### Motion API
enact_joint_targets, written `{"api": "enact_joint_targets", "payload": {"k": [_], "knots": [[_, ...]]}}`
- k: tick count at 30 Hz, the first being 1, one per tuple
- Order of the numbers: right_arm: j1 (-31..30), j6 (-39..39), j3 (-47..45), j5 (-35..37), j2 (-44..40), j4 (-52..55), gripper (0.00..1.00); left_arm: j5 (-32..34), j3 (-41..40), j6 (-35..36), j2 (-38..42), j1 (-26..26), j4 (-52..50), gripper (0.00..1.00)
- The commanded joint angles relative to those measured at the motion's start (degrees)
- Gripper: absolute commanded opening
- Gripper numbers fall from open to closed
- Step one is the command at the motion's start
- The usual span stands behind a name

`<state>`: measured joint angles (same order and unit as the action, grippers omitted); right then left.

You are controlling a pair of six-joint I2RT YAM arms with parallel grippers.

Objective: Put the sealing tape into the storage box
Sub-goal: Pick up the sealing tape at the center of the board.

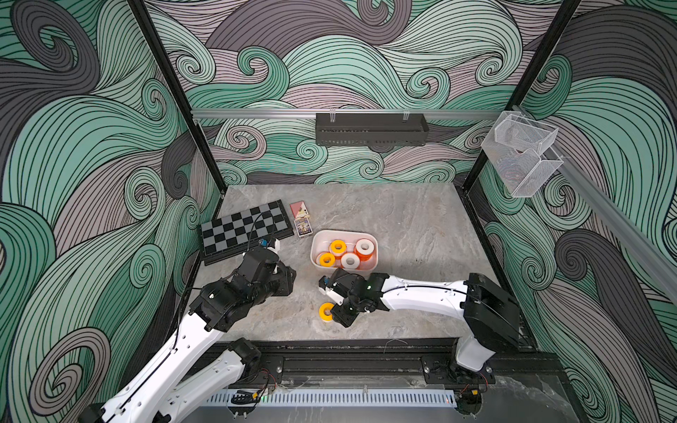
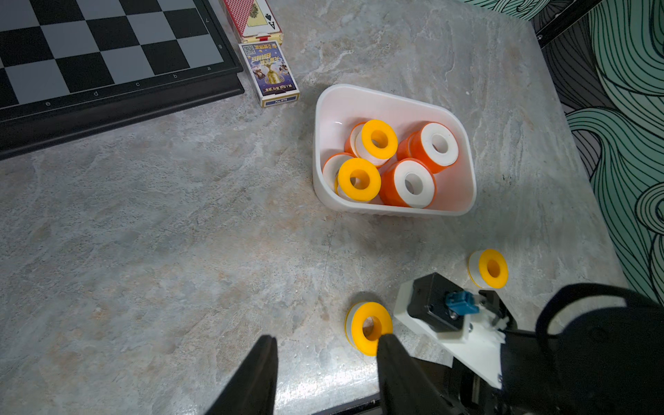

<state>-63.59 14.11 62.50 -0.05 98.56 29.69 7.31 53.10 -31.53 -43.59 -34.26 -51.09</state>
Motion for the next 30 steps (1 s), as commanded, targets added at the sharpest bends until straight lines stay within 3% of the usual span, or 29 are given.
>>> {"api": "enact_joint_targets", "payload": {"k": [1, 12, 30], "knots": [[-0.2, -0.5, 2.3, 4.0, 1.7, 1.9, 0.49, 1.3, 0.0, -0.4, 1.0, -0.2, -0.9, 0.49], [0.1, -1.8, 8.5, 4.0, 8.6, 3.7, 0.46, 1.6, 0.0, -0.4, 0.4, -0.1, -1.2, 0.49], [1.6, -1.2, 10.7, 3.4, 13.6, 3.8, 0.37, 1.7, 0.0, -0.5, 0.4, -0.1, -1.3, 0.49]]}}
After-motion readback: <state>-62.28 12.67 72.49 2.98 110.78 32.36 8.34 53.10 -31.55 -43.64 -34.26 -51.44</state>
